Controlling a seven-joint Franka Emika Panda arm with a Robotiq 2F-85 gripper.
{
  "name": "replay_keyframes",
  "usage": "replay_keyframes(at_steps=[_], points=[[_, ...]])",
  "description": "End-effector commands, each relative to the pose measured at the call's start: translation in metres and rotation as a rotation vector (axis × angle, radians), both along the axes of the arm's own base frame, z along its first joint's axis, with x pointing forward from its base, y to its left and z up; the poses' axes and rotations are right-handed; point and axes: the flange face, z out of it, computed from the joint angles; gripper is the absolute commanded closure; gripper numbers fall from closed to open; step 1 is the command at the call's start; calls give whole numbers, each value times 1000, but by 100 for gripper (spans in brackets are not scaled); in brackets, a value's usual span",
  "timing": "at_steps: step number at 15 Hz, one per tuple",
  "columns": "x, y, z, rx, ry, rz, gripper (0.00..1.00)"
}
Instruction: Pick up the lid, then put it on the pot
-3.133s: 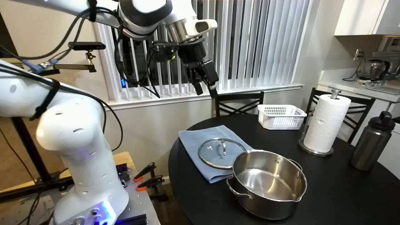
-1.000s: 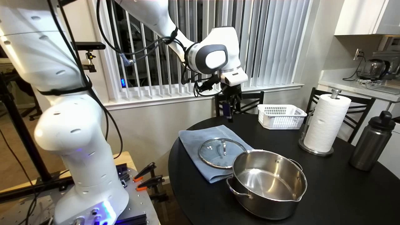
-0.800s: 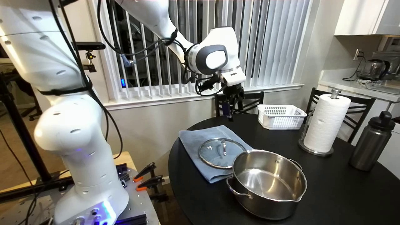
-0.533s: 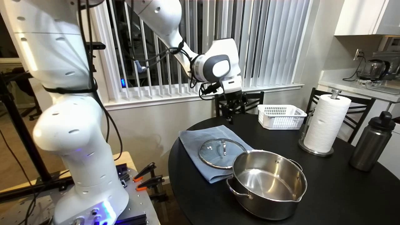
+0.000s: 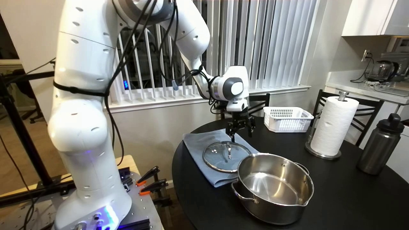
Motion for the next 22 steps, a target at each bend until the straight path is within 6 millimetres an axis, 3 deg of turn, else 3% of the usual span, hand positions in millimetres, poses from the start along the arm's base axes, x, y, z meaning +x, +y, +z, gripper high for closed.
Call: replay_keyframes(at_steps=[1, 3, 5, 9, 14, 17, 22], points=[[-5, 48, -8, -2, 108, -168, 0], [-11, 66, -5, 19, 163, -262, 0], [-10, 72, -1, 46, 190, -361, 0], [-8, 57, -4, 103, 145, -522, 0], [-1, 35, -15, 26, -21, -407, 0], [-5, 22, -22, -12, -29, -347, 0], [-22, 32, -28, 19, 28, -259, 0]])
